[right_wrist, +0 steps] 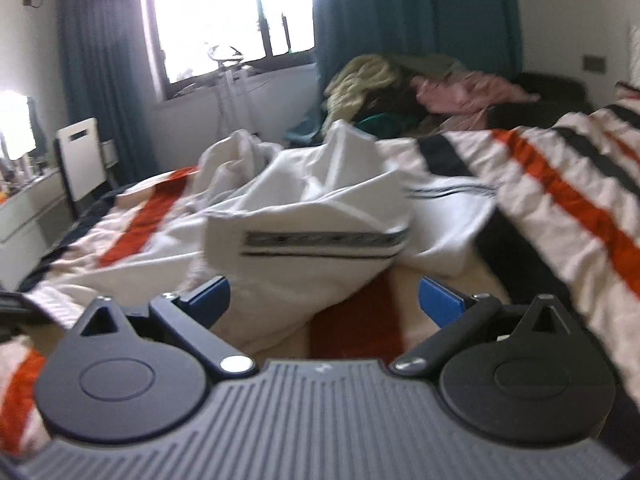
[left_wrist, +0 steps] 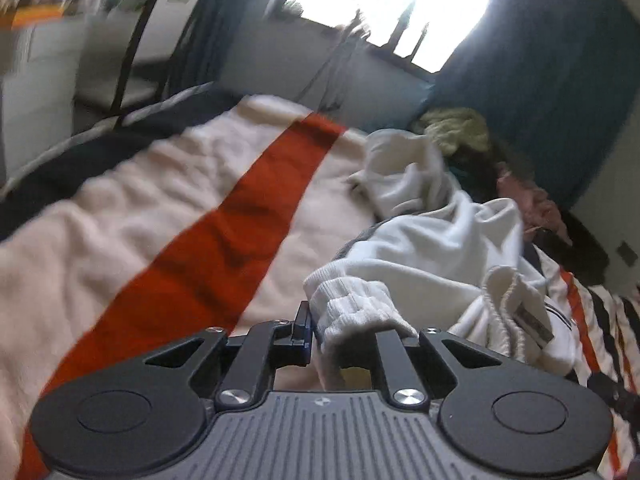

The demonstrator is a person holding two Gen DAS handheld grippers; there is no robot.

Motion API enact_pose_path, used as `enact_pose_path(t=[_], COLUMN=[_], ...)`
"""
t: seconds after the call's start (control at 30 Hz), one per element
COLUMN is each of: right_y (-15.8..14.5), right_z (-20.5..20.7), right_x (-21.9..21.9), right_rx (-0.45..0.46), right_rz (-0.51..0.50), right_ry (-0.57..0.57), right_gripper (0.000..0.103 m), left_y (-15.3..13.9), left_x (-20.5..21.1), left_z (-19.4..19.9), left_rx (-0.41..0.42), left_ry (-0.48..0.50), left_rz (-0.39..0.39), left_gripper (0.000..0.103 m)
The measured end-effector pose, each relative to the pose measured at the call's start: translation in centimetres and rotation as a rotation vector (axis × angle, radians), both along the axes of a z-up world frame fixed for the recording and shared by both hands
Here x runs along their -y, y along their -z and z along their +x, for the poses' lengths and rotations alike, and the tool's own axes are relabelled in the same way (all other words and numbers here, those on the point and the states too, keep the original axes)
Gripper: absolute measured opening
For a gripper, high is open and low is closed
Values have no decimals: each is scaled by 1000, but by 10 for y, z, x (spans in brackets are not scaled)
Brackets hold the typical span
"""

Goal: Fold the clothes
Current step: 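Grasp the elastic cuff of the white sweatpants with the left gripper, then grasp the other cuff with the right gripper while the left gripper holds its cuff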

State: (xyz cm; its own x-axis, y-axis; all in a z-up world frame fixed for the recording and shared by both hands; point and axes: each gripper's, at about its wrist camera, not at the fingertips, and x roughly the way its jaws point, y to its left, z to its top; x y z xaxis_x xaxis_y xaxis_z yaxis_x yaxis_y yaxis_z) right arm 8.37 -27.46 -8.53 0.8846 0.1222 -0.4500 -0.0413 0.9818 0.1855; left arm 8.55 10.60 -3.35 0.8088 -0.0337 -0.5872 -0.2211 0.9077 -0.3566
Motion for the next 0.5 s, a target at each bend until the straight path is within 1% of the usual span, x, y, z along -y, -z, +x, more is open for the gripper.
enact_pose_path(t=[0.03, 0.07, 0.1, 0.13, 0.17, 0.27, 0.33, 0.5], right_y=[-1, -2, -4, -5, -7, -10, -13, -21], right_z=[2, 6, 10, 16, 22, 45, 57, 90], right_x=[-6, -11, -16, -22, -28, -49, -61, -90], right_rx=[-8, -16, -24, -37, -49, -83, -99, -118], right_rz=[7, 4, 0, -16, -32, -109, -140, -201], right_ry=[-18, -34, -51, -63, -74, -100, -108, -140], right_gripper=[102, 99, 95, 87, 81, 79, 77, 76], left_y=[1, 3, 6, 8, 10, 16, 20, 29], left_x=[-3, -6, -9, -12, -14, -19, -22, -28], left_z=[1, 3, 6, 10, 12, 18, 22, 31], left_rx=[-9, -17, -26, -35, -39, -47, -53, -64], left_ry=[-9, -20, -33, -45, -53, -73, -87, -116], left_rz=[-12, -33, -57, -82, -97, -128, -149, -193], left_gripper=[12, 12, 13, 13, 13, 15, 15, 17])
